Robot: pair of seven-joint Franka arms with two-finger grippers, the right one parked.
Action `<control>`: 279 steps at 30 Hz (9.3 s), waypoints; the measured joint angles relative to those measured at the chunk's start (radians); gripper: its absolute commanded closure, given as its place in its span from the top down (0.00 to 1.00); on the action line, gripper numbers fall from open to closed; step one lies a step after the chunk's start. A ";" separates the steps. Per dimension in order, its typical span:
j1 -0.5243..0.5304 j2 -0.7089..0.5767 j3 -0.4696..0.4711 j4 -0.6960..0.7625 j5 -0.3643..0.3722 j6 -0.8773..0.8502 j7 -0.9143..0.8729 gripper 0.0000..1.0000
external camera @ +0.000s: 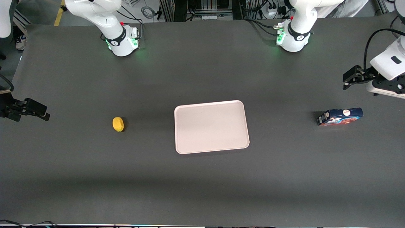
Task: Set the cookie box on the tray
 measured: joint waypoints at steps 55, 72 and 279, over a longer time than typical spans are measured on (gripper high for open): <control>0.020 -0.005 0.215 -0.561 0.010 0.651 1.413 1.00; 0.038 0.156 0.226 -0.605 -0.203 0.805 1.604 1.00; 0.002 0.336 -0.602 0.121 0.063 0.137 -1.086 0.03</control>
